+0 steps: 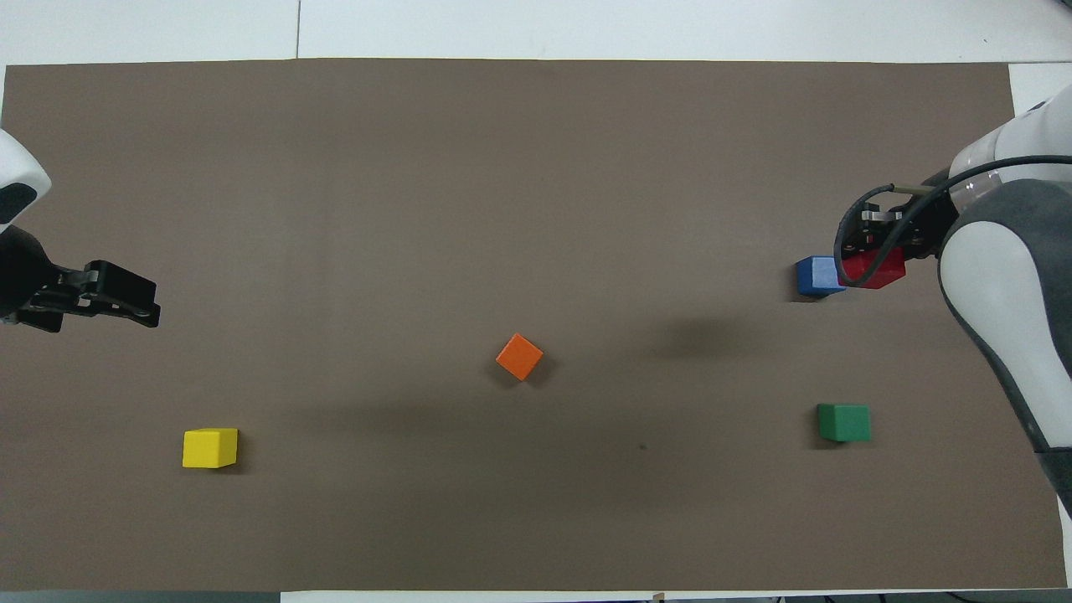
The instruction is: Transfer red block to right arm and stack on blue block
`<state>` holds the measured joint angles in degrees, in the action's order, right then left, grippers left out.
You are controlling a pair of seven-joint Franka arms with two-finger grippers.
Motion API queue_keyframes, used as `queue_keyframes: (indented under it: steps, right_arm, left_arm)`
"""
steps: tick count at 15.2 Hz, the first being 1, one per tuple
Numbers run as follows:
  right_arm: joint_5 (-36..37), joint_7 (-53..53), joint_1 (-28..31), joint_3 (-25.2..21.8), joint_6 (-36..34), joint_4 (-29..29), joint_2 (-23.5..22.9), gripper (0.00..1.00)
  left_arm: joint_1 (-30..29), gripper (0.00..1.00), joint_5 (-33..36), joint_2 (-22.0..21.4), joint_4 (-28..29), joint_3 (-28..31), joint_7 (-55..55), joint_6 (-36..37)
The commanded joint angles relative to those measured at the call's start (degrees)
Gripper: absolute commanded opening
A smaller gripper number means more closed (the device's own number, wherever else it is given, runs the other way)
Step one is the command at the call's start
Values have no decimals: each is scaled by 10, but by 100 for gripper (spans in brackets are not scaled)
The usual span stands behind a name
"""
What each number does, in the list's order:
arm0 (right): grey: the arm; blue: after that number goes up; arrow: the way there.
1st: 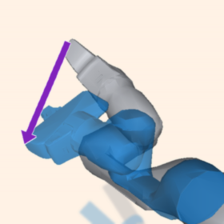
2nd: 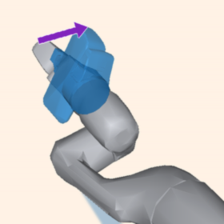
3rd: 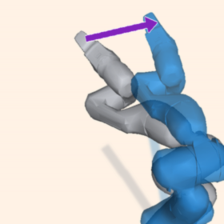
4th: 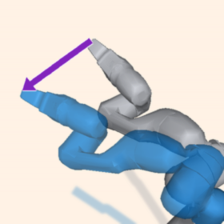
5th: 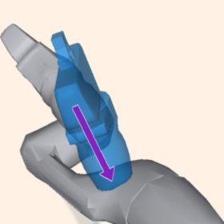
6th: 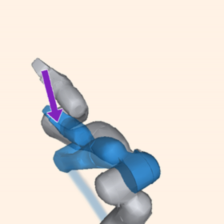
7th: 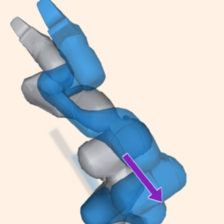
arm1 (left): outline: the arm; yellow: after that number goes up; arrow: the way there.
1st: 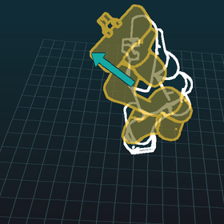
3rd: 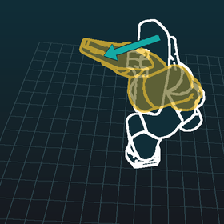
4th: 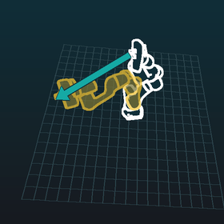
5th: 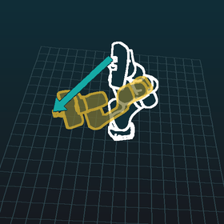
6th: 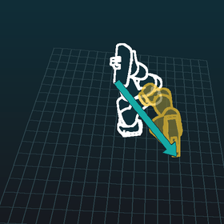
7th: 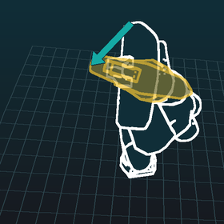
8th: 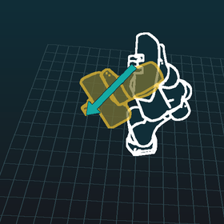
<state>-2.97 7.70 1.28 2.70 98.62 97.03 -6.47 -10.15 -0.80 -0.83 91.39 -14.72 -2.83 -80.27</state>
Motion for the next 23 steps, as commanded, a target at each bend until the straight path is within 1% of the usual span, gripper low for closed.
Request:
queue_keyframes:
  steps: [1, 2, 4, 10, 12, 13, 15, 16, 18, 20, 22, 23]
  right_arm:
    - [21, -35, 19, 3, 8, 1, -2, 0]
    - [35, -35, 19, 3, 22, 3, -4, 0]
    - [50, -36, 19, 4, 72, 35, -3, 0]
    - [56, -45, 20, 4, 253, 169, 7, 0]
    - [56, -48, 25, 4, 294, 203, 7, 0]
    - [56, -49, 27, 4, 321, 222, 7, 0]
    - [56, -50, 35, 4, 360, 243, 3, 0]
    - [56, -50, 43, 4, 365, 244, 1, 0]
    - [55, -50, 44, 5, 365, 245, 1, 0]
    - [53, -49, 49, 5, 366, 245, -2, 0]
    - [49, -47, 49, 5, 366, 245, -8, 0]
    - [47, -46, 48, 5, 366, 244, -11, 0]
  left_arm:
    - [-8, 100, 10, -14, 21, -2, 11, -30]
    - [-14, 100, 9, -14, 21, 0, 12, -31]
    - [-25, 100, 9, -15, 22, -1, 12, -35]
    - [-20, 100, 11, -8, 13, -4, 11, -53]
    - [-15, 100, 12, -1, 5, -2, 11, -50]
    - [3, 100, 12, 2, -1, 4, 10, -51]
    - [58, 100, 10, 5, -2, 76, 9, -46]
    - [68, 100, 9, 15, -4, 90, 11, -40]
    - [66, 100, 9, 22, -12, 83, 10, -39]
    - [62, 100, 12, 20, -11, 64, 10, -46]
    - [63, 100, 11, 17, -6, 49, 6, -60]
    - [62, 100, 9, 17, -2, 49, -2, -83]
